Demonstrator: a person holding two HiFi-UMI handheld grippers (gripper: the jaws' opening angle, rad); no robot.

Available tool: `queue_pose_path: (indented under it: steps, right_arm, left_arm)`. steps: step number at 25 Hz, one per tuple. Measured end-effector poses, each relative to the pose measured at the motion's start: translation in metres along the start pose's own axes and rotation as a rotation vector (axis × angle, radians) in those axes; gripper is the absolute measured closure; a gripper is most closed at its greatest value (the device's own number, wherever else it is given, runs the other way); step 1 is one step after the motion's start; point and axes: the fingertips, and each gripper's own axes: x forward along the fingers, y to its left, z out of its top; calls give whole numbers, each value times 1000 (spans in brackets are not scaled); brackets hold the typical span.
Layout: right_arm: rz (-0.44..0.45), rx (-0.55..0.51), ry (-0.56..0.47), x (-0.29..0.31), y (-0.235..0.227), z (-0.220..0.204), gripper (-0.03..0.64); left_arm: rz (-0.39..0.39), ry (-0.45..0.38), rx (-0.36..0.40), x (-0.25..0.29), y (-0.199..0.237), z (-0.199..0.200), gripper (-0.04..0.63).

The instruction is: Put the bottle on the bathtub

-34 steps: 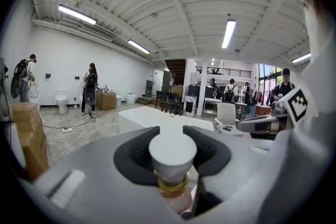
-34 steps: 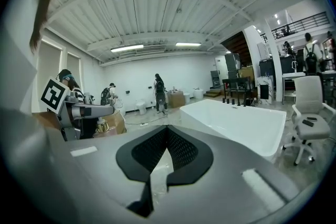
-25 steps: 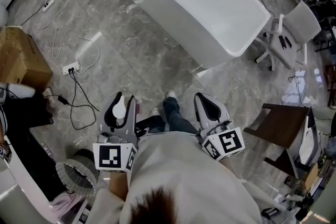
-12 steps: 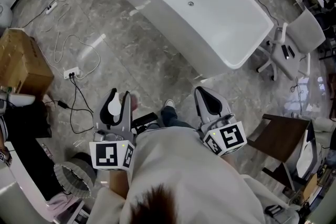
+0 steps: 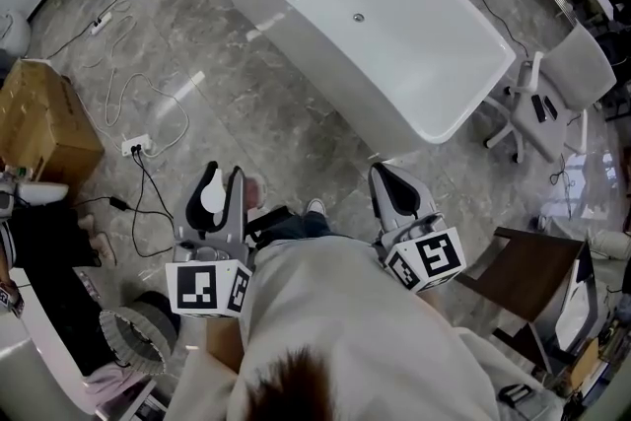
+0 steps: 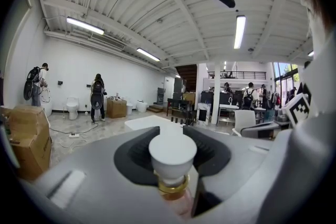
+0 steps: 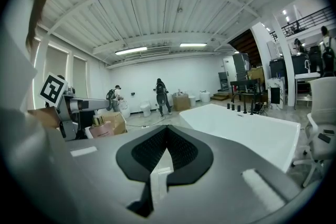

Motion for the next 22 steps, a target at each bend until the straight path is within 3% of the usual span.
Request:
queue_pose_path:
  steps: [12, 22]
  right_arm:
    - [-23, 54, -20, -1, -24, 2, 618]
    - [-74, 70, -4, 21, -47, 12, 618]
  left_arm:
    - [-46, -5, 16, 30, -24, 11, 411]
    - [-90, 17, 4, 73, -19, 20, 411]
